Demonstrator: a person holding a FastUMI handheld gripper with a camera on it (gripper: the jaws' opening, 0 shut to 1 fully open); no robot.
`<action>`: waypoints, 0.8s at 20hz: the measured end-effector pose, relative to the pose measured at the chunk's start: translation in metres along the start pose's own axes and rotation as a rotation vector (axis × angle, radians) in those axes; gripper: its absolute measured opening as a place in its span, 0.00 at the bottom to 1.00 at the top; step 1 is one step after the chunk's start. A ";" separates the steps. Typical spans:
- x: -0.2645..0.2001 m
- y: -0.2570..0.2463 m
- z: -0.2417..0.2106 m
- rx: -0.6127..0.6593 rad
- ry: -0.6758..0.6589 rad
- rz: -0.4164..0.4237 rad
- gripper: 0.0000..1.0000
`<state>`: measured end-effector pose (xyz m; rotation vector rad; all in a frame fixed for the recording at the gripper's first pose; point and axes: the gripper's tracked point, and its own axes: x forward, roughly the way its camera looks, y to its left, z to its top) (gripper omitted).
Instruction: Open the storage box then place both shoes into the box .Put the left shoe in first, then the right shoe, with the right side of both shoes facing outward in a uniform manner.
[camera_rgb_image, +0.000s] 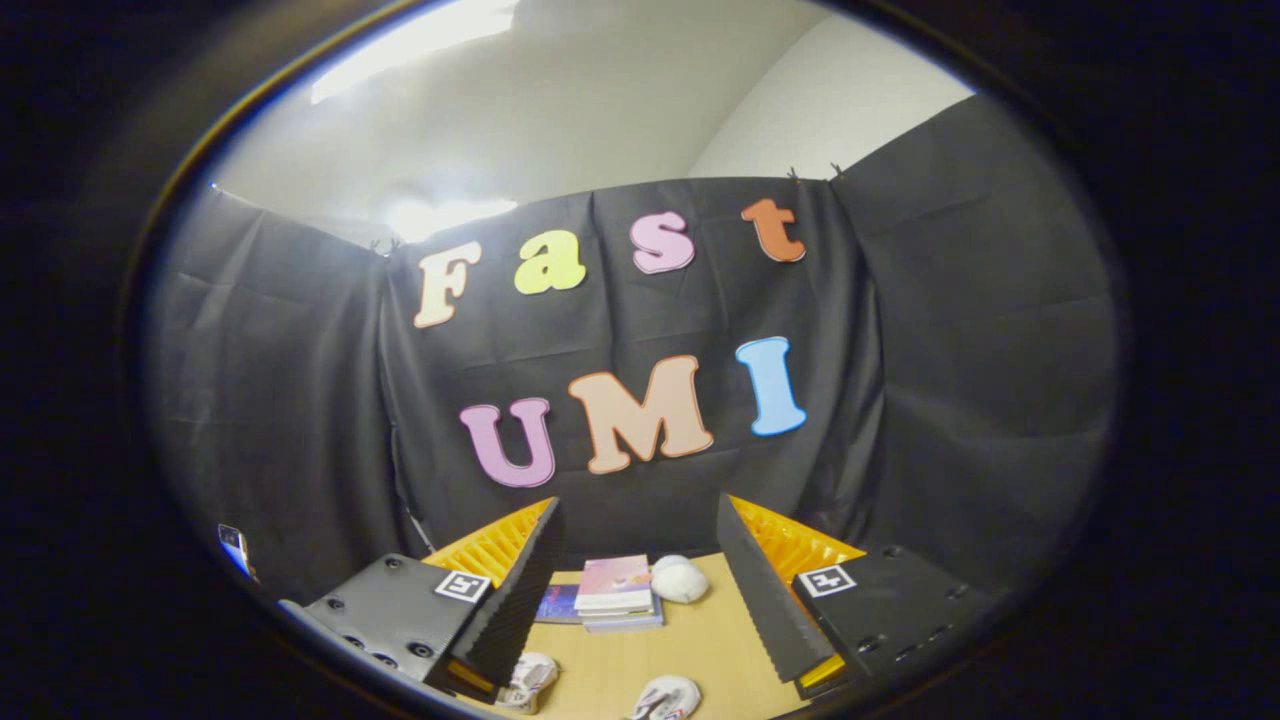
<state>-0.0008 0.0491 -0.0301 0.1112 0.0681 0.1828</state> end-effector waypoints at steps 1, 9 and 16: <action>0.002 0.007 -0.007 0.014 0.013 0.015 0.96; 0.015 0.093 -0.082 0.244 0.126 0.203 0.96; 0.019 0.171 -0.179 0.488 0.345 0.324 0.96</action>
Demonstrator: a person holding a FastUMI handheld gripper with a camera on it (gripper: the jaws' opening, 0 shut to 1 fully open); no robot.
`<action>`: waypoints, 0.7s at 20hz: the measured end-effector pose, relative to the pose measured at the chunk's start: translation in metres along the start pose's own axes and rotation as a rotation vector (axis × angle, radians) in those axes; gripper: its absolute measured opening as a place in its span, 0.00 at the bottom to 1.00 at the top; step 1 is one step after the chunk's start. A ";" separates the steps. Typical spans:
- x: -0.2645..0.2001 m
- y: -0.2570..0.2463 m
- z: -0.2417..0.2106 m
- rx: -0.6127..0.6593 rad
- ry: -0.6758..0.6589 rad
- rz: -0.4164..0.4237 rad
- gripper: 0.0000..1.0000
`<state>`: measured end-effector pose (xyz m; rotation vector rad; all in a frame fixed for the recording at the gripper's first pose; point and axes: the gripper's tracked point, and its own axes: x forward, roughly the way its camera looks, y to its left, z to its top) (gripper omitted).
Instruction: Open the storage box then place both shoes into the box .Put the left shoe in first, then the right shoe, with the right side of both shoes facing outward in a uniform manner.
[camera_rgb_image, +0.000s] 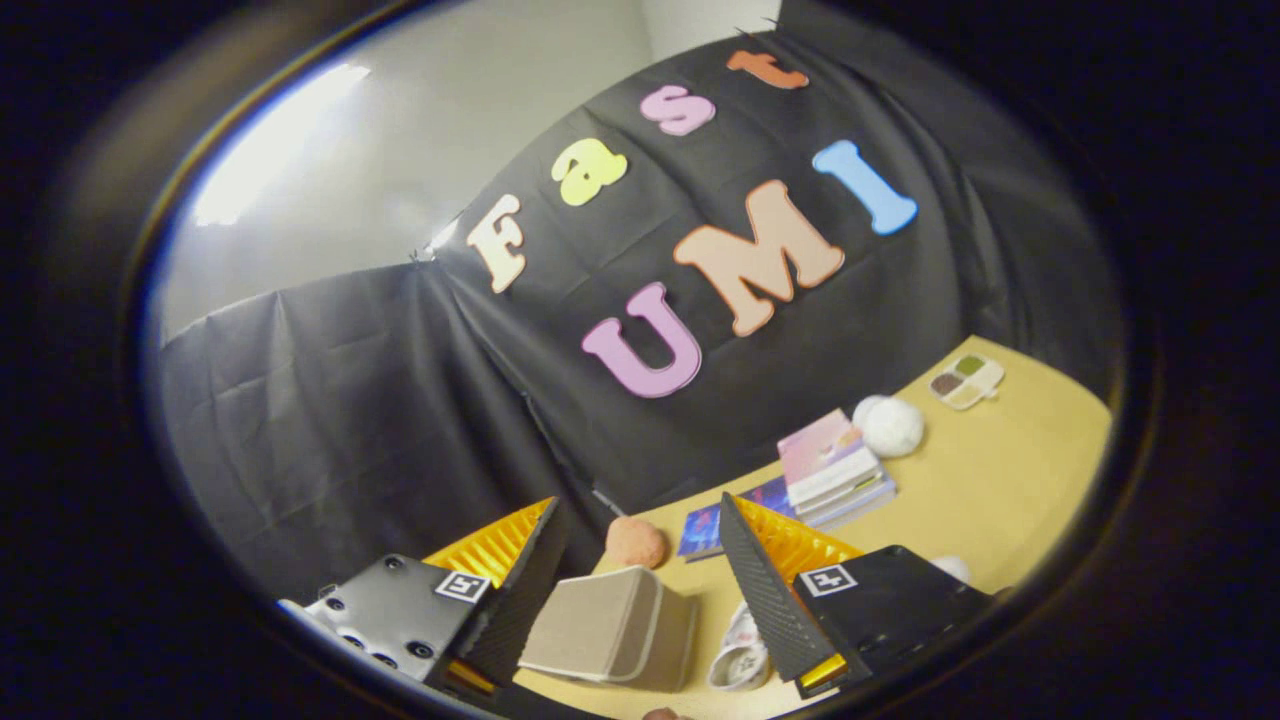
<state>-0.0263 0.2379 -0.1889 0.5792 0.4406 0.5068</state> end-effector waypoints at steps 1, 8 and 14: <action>0.005 0.000 -0.014 0.036 0.031 0.011 0.97; 0.036 0.016 -0.121 0.237 0.264 0.082 0.98; 0.046 0.017 -0.207 0.325 0.439 0.088 0.99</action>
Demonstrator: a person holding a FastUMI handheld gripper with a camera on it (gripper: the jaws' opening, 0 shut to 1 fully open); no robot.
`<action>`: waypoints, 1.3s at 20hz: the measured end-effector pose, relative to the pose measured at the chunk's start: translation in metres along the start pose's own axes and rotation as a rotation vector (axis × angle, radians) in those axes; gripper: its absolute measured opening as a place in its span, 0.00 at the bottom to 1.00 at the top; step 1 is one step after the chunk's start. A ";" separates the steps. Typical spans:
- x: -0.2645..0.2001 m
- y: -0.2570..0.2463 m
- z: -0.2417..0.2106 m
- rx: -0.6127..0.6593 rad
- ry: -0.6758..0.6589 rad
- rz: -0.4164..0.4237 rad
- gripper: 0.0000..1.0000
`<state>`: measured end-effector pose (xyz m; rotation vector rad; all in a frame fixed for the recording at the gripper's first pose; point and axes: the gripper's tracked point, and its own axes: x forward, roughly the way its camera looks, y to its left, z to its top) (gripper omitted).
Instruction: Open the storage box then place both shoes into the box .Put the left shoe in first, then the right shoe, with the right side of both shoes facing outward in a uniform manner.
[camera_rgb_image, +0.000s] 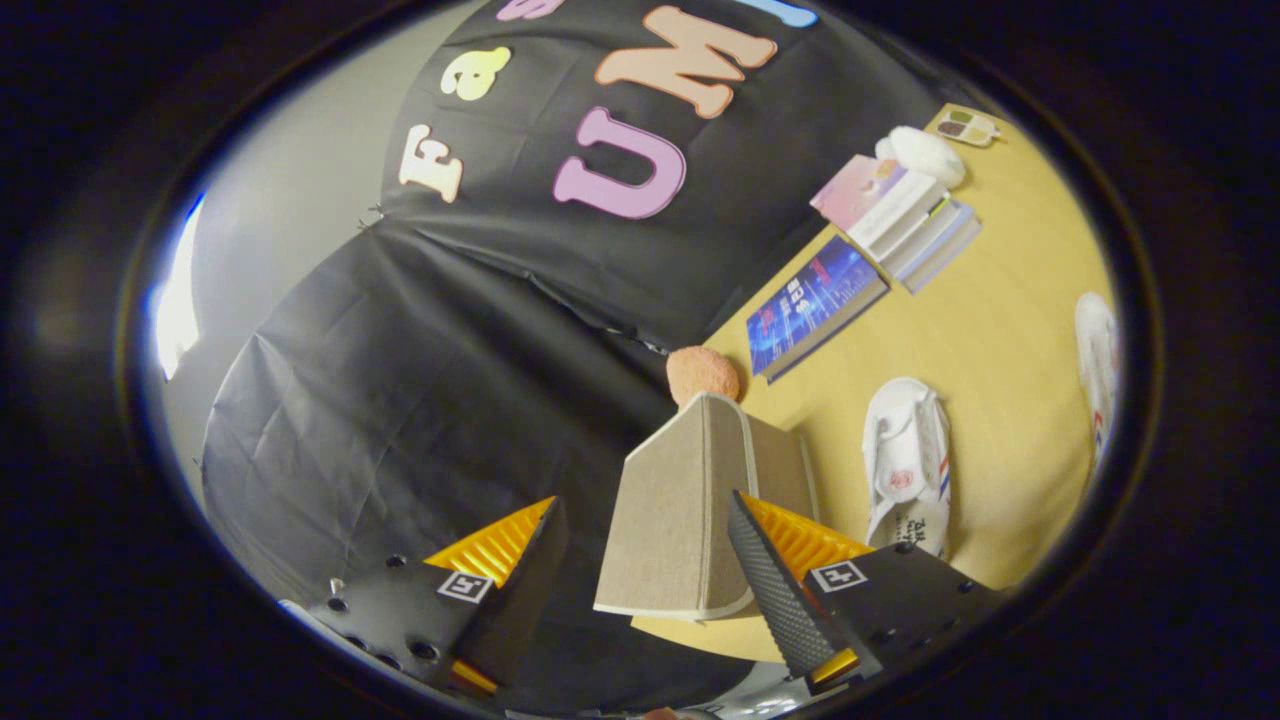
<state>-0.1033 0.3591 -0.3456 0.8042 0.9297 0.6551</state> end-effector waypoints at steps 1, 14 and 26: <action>0.006 -0.006 -0.008 0.020 0.020 -0.006 0.99; 0.046 -0.067 -0.058 0.348 0.141 0.002 0.97; 0.047 -0.063 -0.068 0.621 0.186 0.080 0.50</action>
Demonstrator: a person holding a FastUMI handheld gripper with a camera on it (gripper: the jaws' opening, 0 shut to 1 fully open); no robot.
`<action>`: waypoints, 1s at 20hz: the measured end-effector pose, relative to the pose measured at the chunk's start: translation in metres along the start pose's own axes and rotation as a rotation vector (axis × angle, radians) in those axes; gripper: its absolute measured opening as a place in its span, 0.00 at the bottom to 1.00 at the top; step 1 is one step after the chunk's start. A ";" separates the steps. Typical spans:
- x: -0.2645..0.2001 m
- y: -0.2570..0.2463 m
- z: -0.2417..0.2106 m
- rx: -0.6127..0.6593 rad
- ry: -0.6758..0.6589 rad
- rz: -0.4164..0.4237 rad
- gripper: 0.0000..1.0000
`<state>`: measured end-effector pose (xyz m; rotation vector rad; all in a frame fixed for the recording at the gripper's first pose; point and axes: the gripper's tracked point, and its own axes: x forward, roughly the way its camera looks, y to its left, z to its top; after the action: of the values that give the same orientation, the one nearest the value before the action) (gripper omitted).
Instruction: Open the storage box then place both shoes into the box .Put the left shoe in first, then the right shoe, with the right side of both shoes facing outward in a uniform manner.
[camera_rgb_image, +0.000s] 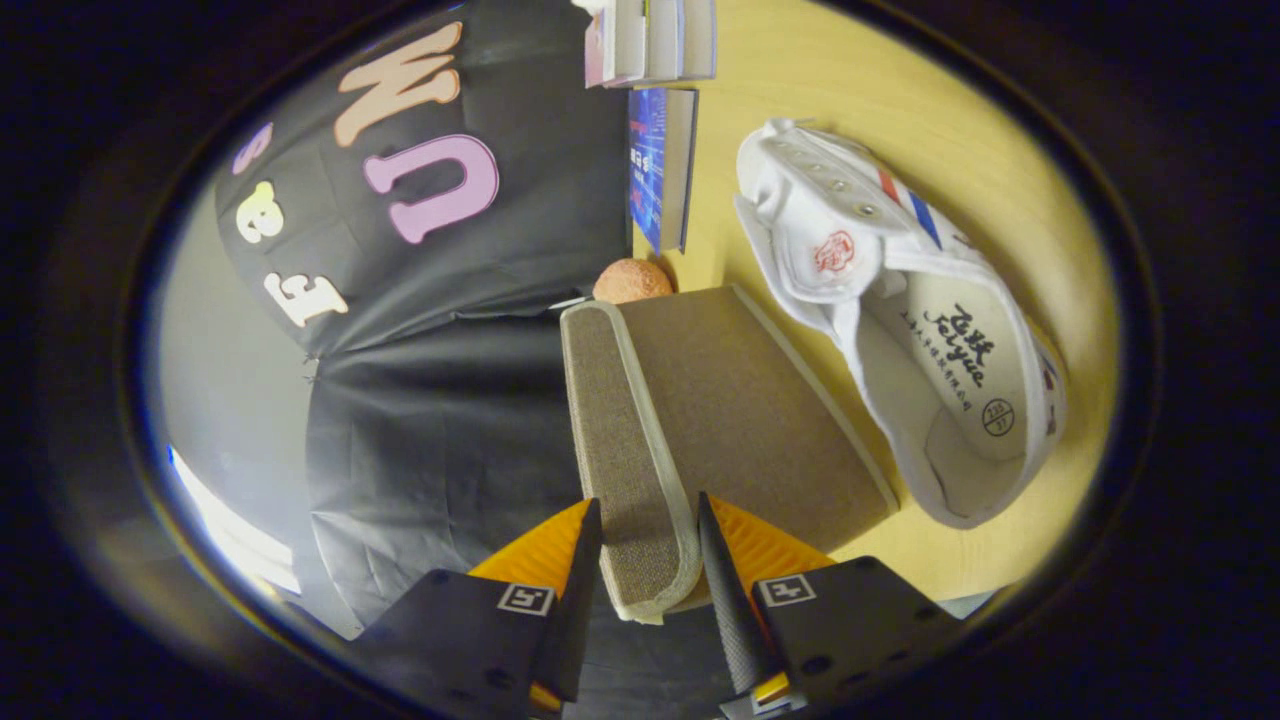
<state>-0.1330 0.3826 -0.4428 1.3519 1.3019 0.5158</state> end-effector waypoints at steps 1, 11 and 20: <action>-0.006 -0.005 0.000 -0.013 -0.011 -0.018 0.43; -0.014 0.021 0.009 -0.081 -0.044 -0.007 0.02; -0.011 0.109 -0.023 -0.276 -0.017 0.082 0.02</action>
<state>-0.1145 0.4089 -0.3355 1.1791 1.1186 0.7119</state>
